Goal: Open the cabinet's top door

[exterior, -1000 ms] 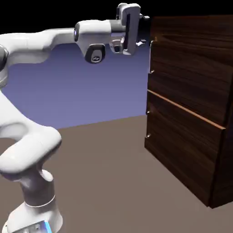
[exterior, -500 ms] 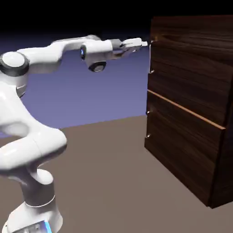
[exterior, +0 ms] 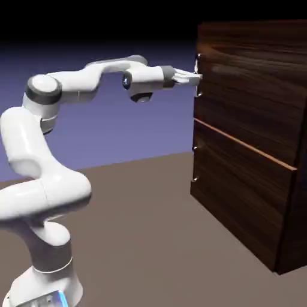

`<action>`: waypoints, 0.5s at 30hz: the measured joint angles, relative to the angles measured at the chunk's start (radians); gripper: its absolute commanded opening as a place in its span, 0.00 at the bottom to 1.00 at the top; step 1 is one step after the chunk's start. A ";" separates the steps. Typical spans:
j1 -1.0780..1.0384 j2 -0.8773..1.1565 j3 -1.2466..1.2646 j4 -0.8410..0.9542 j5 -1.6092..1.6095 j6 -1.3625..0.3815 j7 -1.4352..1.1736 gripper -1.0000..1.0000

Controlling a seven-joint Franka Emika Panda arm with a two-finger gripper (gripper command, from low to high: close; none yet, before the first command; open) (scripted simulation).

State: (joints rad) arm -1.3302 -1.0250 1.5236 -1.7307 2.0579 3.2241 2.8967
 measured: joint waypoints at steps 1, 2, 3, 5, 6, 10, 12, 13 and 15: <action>0.025 -0.032 -0.036 -0.032 0.025 -0.039 0.000 0.00; 0.052 -0.065 -0.073 -0.068 0.049 -0.082 0.000 0.00; 0.077 -0.098 -0.107 -0.104 0.072 -0.124 0.000 0.00; 0.126 -0.161 -0.168 -0.177 0.114 -0.205 0.000 0.00; 0.148 -0.191 -0.195 -0.213 0.131 -0.246 0.000 0.00; 0.239 -0.292 -0.288 -0.357 0.196 -0.395 -0.018 0.00; 0.271 -0.356 -0.330 -0.429 0.215 -0.478 -0.005 0.00; 0.287 -0.389 -0.351 -0.465 0.217 -0.520 0.001 0.00; 0.323 -0.441 -0.388 -0.537 0.234 -0.598 0.000 0.00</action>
State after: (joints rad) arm -1.0073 -1.4657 1.1356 -2.2680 2.2918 2.6265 2.8971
